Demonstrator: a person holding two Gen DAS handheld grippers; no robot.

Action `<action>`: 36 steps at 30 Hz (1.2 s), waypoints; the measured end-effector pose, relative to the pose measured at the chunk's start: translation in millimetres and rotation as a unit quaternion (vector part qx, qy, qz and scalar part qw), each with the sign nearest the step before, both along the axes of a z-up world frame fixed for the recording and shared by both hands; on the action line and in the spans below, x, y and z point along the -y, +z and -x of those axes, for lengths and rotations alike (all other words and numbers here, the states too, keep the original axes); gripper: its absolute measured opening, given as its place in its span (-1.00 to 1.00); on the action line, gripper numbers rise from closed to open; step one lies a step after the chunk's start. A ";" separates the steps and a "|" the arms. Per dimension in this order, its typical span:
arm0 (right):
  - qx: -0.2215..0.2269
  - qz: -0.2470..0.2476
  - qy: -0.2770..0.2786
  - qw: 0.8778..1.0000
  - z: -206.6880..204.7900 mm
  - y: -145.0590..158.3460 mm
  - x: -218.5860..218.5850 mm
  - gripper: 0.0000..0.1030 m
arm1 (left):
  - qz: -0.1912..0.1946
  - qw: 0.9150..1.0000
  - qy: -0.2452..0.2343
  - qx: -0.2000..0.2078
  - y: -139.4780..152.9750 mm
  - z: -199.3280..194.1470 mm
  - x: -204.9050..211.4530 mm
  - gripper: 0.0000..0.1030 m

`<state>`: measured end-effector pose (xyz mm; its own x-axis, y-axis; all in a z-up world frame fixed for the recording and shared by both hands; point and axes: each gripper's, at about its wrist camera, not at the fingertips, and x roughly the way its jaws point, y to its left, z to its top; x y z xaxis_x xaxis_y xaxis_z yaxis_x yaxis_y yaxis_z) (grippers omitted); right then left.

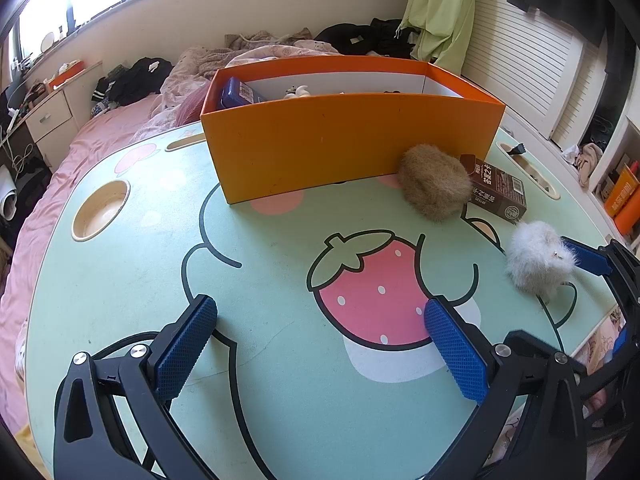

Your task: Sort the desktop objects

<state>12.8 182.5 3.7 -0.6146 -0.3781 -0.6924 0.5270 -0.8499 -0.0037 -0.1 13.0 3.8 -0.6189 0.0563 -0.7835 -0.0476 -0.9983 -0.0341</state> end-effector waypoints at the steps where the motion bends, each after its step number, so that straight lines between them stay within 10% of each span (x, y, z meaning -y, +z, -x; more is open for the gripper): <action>1: -0.002 0.003 -0.004 1.000 1.5 0.7 -1.5 0.99 | 0.000 1.000 0.000 0.000 -0.2 0.1 0.0 1.00; 17: -0.041 -0.056 -0.045 0.997 67.8 46.5 15.7 0.87 | 0.000 1.000 -0.001 -0.001 0.2 1.8 -1.0 1.00; 22: 0.011 -0.085 -0.019 0.996 87.1 28.1 22.2 0.47 | -0.001 1.000 -0.001 -0.001 0.0 1.7 -1.1 1.00; 24: 0.039 -0.063 -0.005 0.997 93.0 19.7 18.9 -0.20 | 0.000 1.000 -0.001 -0.001 0.1 1.8 -2.0 1.00; 36: -0.022 0.051 -0.035 0.998 58.7 54.3 -36.1 -0.24 | 0.009 1.000 -0.004 -0.011 9.2 2.4 -5.8 1.00</action>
